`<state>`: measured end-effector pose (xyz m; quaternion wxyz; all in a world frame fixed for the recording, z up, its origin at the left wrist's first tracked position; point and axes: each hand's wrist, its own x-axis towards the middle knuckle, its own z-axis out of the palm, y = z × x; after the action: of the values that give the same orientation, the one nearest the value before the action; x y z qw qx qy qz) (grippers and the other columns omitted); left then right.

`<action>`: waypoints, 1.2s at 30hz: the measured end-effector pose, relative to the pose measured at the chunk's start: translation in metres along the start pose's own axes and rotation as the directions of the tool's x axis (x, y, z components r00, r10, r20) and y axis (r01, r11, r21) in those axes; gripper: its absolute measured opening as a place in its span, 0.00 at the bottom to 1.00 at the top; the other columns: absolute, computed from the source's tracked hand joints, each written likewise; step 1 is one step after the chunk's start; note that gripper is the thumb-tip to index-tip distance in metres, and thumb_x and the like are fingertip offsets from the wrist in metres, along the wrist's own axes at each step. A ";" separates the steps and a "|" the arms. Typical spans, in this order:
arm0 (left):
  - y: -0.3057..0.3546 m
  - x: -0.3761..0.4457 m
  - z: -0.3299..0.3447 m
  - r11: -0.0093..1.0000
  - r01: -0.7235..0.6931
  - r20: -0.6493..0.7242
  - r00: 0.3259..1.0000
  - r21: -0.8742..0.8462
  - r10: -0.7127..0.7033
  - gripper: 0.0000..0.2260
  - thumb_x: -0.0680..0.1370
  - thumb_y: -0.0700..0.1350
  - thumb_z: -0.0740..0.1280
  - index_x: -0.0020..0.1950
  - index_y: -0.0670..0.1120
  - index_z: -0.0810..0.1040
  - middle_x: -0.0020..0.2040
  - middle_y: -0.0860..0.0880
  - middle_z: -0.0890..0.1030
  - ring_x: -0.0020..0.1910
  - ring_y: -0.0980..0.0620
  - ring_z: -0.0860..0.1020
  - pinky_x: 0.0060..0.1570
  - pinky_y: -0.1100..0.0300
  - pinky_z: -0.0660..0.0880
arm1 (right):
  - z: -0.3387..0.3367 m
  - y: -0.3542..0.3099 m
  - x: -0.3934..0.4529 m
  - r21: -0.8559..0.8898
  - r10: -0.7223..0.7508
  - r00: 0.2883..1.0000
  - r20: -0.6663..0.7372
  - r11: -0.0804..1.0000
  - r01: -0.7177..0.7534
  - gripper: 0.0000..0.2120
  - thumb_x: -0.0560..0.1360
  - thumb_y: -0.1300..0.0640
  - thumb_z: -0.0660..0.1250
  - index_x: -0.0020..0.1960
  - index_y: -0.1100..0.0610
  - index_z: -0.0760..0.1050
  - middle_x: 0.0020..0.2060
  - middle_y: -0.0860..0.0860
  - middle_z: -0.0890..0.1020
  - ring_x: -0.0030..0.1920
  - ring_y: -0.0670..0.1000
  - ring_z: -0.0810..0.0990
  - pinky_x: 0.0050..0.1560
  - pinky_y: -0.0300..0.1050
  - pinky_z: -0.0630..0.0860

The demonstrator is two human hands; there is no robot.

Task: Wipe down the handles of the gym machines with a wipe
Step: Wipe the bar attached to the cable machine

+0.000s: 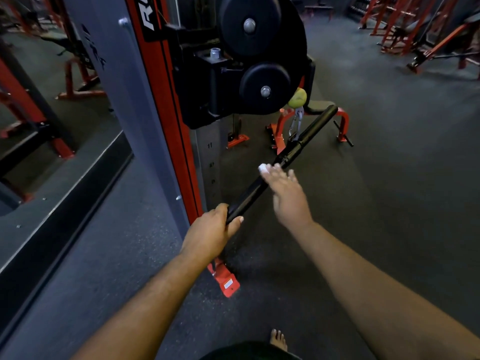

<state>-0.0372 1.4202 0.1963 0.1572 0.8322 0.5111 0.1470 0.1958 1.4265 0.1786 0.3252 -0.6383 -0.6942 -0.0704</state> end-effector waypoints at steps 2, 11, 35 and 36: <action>0.001 0.000 -0.001 1.000 0.000 0.000 1.000 0.016 0.000 0.17 0.83 0.62 0.60 0.57 0.49 0.72 0.47 0.49 0.80 0.44 0.47 0.80 0.41 0.48 0.79 | 0.017 -0.034 -0.024 0.164 -0.093 0.995 0.025 0.983 0.088 0.31 0.74 0.73 0.56 0.75 0.57 0.71 0.74 0.52 0.72 0.78 0.55 0.64 0.78 0.61 0.57; 0.009 -0.005 -0.002 1.000 0.002 0.045 0.999 -0.001 -0.002 0.21 0.83 0.64 0.56 0.67 0.51 0.70 0.52 0.49 0.81 0.48 0.46 0.81 0.43 0.50 0.79 | 0.005 0.004 0.010 0.046 0.236 0.972 -0.003 0.971 -0.235 0.31 0.76 0.69 0.57 0.77 0.54 0.67 0.77 0.52 0.67 0.79 0.57 0.61 0.75 0.67 0.59; 0.013 0.002 0.008 0.383 0.355 0.310 0.934 -0.853 -0.175 0.22 0.85 0.63 0.49 0.71 0.59 0.76 0.69 0.55 0.79 0.68 0.56 0.75 0.65 0.56 0.71 | 0.028 -0.074 -0.065 0.276 -0.048 0.999 -0.019 0.960 0.051 0.24 0.79 0.67 0.55 0.74 0.58 0.71 0.74 0.52 0.72 0.78 0.55 0.64 0.77 0.59 0.61; 0.014 0.002 0.007 0.377 0.357 0.317 0.934 -0.855 -0.166 0.24 0.85 0.64 0.49 0.74 0.58 0.74 0.71 0.57 0.75 0.71 0.58 0.71 0.70 0.56 0.66 | 0.028 -0.079 -0.077 0.304 -0.108 0.994 0.007 0.947 0.101 0.25 0.79 0.68 0.55 0.74 0.58 0.70 0.75 0.53 0.71 0.78 0.55 0.63 0.78 0.57 0.60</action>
<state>-0.0224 1.4150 0.1961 0.6439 0.5344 0.4609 0.2958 0.1094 1.3626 0.1402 0.4069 -0.5438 -0.7335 0.0275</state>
